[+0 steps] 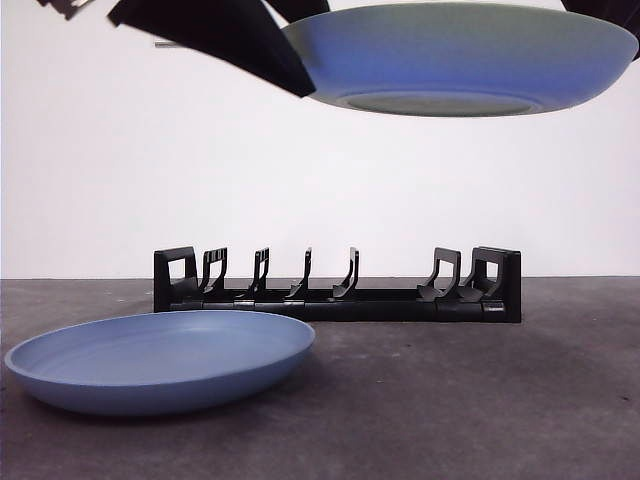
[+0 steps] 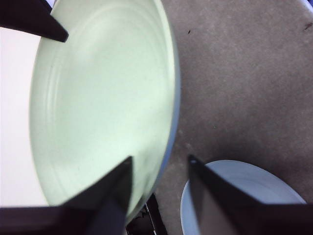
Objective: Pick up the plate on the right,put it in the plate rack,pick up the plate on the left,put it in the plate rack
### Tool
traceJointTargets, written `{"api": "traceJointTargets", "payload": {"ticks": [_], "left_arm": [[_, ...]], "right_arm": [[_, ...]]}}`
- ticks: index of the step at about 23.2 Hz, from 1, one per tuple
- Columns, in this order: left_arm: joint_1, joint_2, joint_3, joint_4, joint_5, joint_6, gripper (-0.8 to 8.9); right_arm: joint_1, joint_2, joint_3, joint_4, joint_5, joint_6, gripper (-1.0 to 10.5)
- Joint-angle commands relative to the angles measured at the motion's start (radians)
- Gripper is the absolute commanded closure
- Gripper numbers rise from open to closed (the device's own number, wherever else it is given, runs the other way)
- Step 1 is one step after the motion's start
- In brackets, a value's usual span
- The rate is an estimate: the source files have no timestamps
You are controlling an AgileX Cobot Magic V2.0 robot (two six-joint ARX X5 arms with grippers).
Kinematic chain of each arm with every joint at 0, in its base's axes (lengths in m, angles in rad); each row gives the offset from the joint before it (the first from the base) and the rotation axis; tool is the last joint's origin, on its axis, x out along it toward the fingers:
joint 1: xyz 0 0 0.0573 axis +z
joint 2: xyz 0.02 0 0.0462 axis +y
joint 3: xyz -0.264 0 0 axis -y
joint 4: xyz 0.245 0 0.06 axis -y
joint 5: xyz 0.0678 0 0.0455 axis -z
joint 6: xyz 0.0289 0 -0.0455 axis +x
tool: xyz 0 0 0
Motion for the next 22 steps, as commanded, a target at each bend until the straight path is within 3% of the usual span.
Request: {"api": "traceJointTargets", "payload": {"ticks": [1,10,16,22], "left_arm": [[-0.003,0.004,0.002,0.005,0.005,0.003,8.22],[-0.005,0.004,0.002,-0.033,0.005,-0.007,8.22],[-0.016,0.004,0.002,-0.041,0.005,-0.057,8.22],[-0.016,0.004,0.002,-0.063,0.024,-0.088,8.22]], "right_arm": [[0.002,-0.003,0.007,0.006,-0.009,-0.005,9.6],[0.002,-0.003,0.007,0.024,0.014,-0.003,9.6],[0.002,-0.003,0.007,0.04,0.013,-0.004,9.3],[0.001,-0.003,0.008,0.092,-0.043,-0.003,5.3]]}}
